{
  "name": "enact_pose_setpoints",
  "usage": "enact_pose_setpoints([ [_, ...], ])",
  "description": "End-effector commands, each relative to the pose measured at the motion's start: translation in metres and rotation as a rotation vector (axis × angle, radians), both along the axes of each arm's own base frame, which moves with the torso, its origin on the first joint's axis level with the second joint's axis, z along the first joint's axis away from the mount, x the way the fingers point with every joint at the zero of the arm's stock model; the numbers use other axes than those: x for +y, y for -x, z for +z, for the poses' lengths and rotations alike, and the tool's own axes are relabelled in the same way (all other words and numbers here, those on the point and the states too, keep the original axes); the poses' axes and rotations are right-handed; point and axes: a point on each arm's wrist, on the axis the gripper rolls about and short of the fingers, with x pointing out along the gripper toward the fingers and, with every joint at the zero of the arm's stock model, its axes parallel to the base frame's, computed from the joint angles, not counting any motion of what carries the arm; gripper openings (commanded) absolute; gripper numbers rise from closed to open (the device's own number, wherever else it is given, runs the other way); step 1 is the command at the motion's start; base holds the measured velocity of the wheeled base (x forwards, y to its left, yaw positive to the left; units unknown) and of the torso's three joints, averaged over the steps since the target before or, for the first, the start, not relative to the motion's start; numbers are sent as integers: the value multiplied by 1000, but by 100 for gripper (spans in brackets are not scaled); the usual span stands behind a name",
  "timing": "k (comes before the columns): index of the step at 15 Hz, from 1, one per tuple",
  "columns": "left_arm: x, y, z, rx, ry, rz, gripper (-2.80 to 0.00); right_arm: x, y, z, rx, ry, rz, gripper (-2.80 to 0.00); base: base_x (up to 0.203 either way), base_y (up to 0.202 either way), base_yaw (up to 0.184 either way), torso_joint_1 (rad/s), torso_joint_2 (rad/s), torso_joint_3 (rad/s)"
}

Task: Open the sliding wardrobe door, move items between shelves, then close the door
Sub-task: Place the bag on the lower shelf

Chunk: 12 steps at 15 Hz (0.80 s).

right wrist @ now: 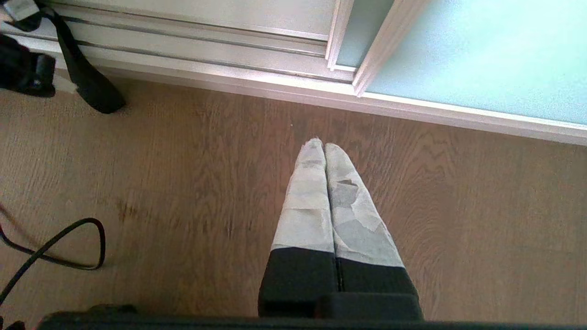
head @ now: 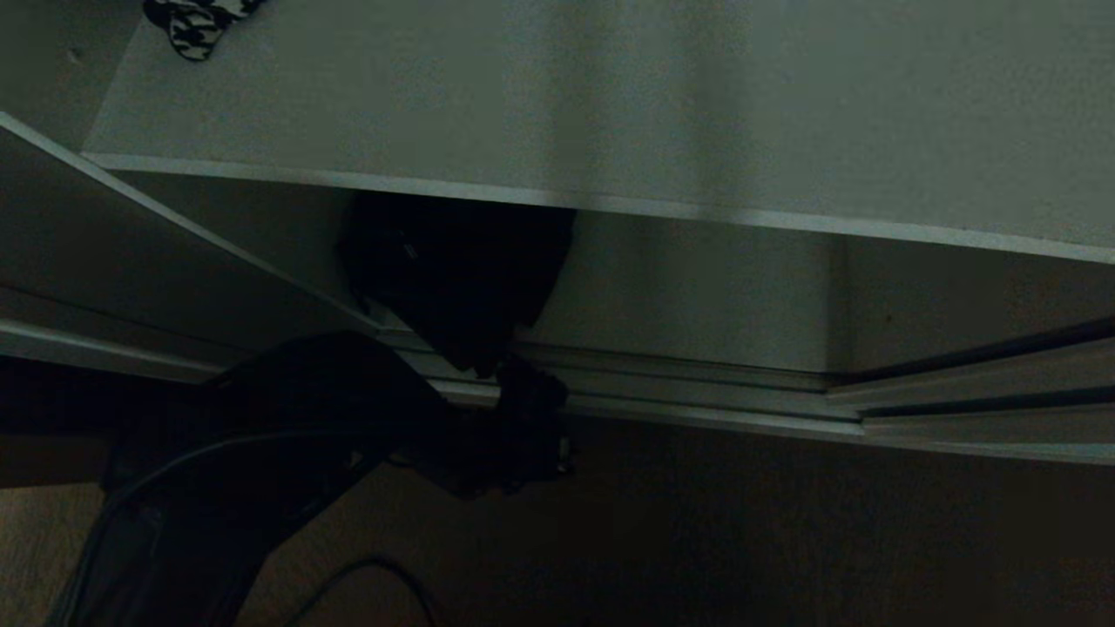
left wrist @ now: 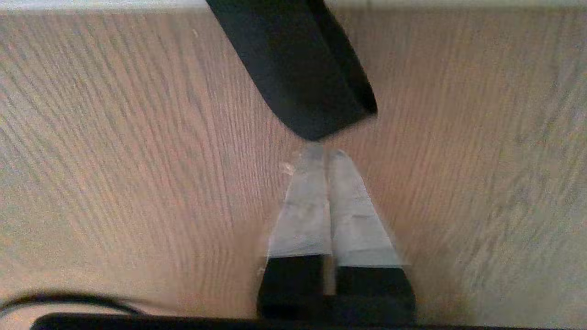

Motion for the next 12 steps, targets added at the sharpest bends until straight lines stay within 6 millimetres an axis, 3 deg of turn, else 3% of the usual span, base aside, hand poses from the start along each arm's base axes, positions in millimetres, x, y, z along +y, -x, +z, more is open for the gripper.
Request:
enact_pose_setpoints([
  [1,-2,-8,-2,-17,23,35,0,0,0,0,-2,0,0,-280,0,0,0,0,0,0],
  [4,-7,-17,3,-41,68,85,0,0,0,0,-2,0,0,-280,0,0,0,0,0,0],
  [12,-17,-36,-20,-71,82,95,0,0,0,0,-2,0,0,-280,0,0,0,0,0,0],
])
